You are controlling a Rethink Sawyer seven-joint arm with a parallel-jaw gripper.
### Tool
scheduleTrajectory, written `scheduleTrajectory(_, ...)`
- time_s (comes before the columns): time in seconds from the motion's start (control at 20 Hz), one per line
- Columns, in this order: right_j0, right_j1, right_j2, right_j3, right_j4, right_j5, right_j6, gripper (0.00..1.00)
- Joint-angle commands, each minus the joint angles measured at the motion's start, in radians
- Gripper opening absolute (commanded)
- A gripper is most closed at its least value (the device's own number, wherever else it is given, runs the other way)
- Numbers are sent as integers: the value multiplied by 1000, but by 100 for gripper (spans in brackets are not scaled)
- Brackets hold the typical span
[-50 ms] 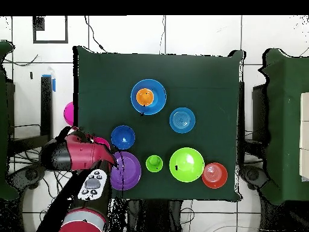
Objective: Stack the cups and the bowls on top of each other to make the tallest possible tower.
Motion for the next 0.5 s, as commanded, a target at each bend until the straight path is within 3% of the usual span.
scheduleTrajectory(0.05, -6, 19, 83, 35, 10, 80, 137, 100)
scheduleTrajectory(0.5, 30, 88, 42, -6, 20, 40, 151, 100)
